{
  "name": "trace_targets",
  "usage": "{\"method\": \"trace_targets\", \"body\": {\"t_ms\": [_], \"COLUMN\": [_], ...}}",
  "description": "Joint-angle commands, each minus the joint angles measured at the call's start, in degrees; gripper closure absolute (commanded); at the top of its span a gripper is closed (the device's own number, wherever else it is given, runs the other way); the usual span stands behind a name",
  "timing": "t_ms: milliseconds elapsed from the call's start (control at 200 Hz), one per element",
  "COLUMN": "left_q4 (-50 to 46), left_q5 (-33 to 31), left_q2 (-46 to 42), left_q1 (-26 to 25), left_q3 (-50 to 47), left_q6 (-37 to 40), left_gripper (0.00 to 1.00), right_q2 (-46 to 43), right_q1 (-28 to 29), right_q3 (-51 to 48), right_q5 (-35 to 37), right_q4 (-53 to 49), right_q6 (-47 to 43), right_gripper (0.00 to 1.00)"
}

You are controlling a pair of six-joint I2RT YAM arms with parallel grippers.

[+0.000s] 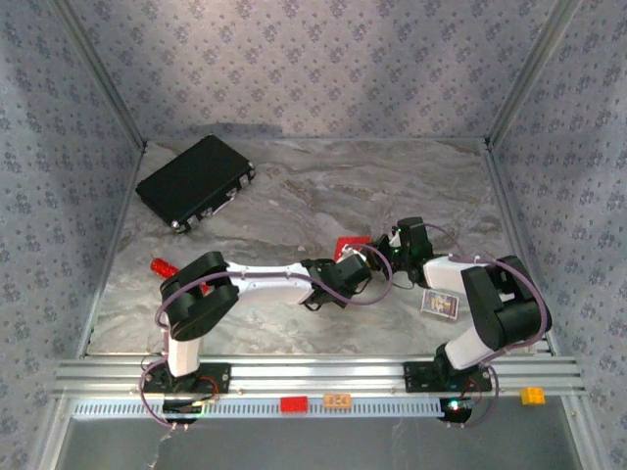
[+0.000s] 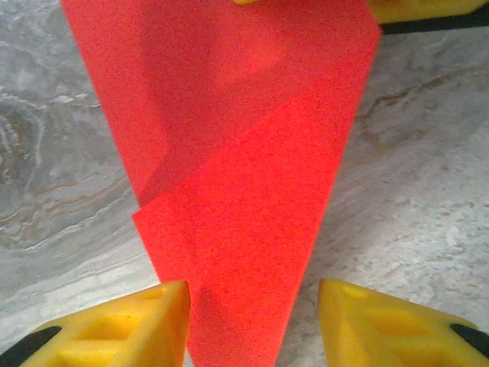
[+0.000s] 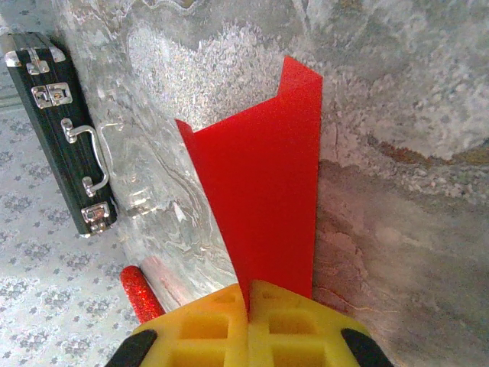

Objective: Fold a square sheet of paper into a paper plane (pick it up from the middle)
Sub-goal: Fold the wing for the fifth time at the center of the table.

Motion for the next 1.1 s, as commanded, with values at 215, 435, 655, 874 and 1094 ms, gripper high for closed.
{"method": "trace_targets", "body": {"t_ms": [215, 435, 655, 874, 1094], "left_q4": [-2.58, -2.51, -2.63, -2.62, -1.79], "left_q5": [-2.47, -2.29, -2.49, -2.48, -1.95], "left_q2": [1.7, 1.95, 1.88, 1.79, 1.62], "left_q1": [-0.28, -0.25, -0.2, -0.28, -0.19], "left_q3": [1.86, 1.95, 1.79, 1.69, 1.26], "left_q6": [0.41, 0.5, 0.24, 0.23, -0.12], "left_gripper": [0.65, 0.73, 0.76, 0.78, 0.9], "right_q2": [-0.78, -0.85, -0.88, -0.81, -1.29], "right_q1": [0.17, 0.11, 0.04, -0.03, 0.02], "right_q3": [1.2, 1.14, 1.22, 1.31, 1.13], "right_q5": [0.55, 0.69, 0.55, 0.55, 0.8], "right_q4": [-1.0, -1.0, -1.09, -1.09, -0.92], "right_q6": [0.71, 0.73, 0.69, 0.73, 0.57], "right_gripper": [0.96, 0.96, 0.96, 0.96, 0.94]}}
